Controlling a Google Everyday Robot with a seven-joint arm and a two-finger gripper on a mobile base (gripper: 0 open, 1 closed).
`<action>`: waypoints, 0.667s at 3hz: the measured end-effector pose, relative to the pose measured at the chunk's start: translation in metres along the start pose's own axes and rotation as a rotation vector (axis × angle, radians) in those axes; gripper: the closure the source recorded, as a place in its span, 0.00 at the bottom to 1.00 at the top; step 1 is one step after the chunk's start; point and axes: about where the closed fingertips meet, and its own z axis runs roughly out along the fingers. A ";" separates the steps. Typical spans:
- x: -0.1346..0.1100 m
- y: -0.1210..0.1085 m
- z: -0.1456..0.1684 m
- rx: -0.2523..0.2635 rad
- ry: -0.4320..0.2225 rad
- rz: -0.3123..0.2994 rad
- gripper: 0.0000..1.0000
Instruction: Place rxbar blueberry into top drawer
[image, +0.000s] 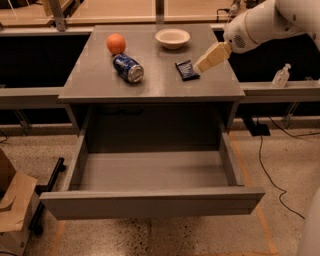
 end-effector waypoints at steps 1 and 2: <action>0.010 0.003 0.014 -0.010 0.002 0.044 0.00; 0.017 0.005 0.056 -0.039 -0.019 0.086 0.00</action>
Offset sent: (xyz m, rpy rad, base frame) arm 0.0567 0.0390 -0.0896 0.1354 0.0939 -0.0251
